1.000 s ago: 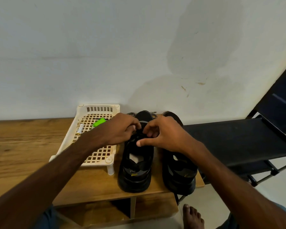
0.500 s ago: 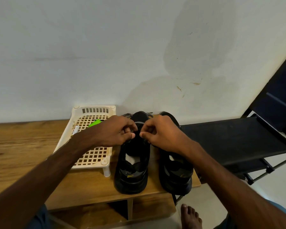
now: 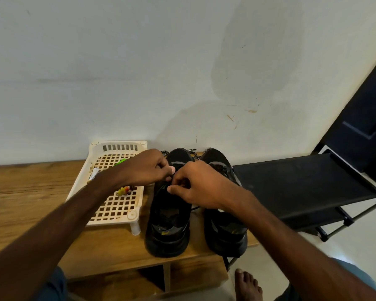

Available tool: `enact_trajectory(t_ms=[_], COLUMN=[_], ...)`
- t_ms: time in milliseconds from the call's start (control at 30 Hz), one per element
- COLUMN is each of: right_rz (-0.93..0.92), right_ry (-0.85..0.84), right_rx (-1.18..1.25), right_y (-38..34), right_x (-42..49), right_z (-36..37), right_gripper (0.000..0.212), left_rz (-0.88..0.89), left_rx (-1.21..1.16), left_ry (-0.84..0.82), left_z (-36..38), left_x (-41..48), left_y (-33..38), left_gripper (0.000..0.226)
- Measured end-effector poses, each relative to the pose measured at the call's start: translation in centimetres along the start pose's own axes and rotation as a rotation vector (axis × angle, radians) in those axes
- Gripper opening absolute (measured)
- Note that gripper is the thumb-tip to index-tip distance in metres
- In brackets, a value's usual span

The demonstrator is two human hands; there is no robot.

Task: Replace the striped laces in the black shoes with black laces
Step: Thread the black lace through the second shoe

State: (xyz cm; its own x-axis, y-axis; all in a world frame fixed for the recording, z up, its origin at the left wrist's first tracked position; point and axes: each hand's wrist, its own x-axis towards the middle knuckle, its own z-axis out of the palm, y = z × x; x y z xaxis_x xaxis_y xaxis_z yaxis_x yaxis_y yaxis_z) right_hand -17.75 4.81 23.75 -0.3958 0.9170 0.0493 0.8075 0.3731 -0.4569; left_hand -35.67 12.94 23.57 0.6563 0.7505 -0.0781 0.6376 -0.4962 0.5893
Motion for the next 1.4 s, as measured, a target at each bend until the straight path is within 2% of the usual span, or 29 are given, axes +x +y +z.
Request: enact_trajectory(t_ms=[100,200,300,367,467,567,667,800,967,1200,1400], right_rz=[-0.047,-0.065,0.016,0.092,0.151,0.141,0.089,0.072,0.058,-0.019,-0.004], right_ry=[-0.006,0.086,0.194,0.193,0.086,0.017,-0.009,0.055,0.164,0.034,0.056], right_rx=[-0.057,-0.107,-0.042,0.005,0.045,0.086,0.091,0.113,0.156,0.227,0.238], right_y=[-1.2,-1.1,0.3,1.7,3.2,3.5,3.3,3.3,3.1,2.3,3.1], right_x=[0.3,0.6,0.4,0.2,0.1,0.0,-0.1,0.0,0.0,-0.2,-0.3], right_z=[0.9,0.1,-1.6,-2.4,-2.3,-2.0,-1.9,-2.2,-2.5,-1.9,-2.6], right_gripper=[0.020,0.017,0.015,0.014,0.013,0.010,0.009,0.011,0.010,0.008,0.009], left_rz=[-0.022,-0.060,-0.024,0.008,0.065,0.097,0.100,0.114,0.137,0.151,0.151], left_rx=[-0.154,-0.270,-0.309,-0.285,-0.200,-0.133,-0.117,-0.073,0.050,0.142,0.176], left_ry=[-0.089,-0.121,-0.117,-0.067,0.031,0.118,0.122,0.065,0.132,0.213,0.277], left_z=[-0.2,-0.5,-0.5,-0.2,0.5,1.1,1.1,0.4,0.7,1.5,1.6], left_x=[0.2,0.2,-0.2,-0.4,-0.5,-0.7,-0.9,-1.0,-1.0,-0.6,-0.9], left_y=[0.3,-0.3,-0.7,-0.8,-0.7,-0.3,-0.2,-0.4,0.1,0.3,0.7], left_gripper=[0.037,0.043,0.031,0.024,0.020,0.013,0.009,0.008,0.016,0.018,0.019])
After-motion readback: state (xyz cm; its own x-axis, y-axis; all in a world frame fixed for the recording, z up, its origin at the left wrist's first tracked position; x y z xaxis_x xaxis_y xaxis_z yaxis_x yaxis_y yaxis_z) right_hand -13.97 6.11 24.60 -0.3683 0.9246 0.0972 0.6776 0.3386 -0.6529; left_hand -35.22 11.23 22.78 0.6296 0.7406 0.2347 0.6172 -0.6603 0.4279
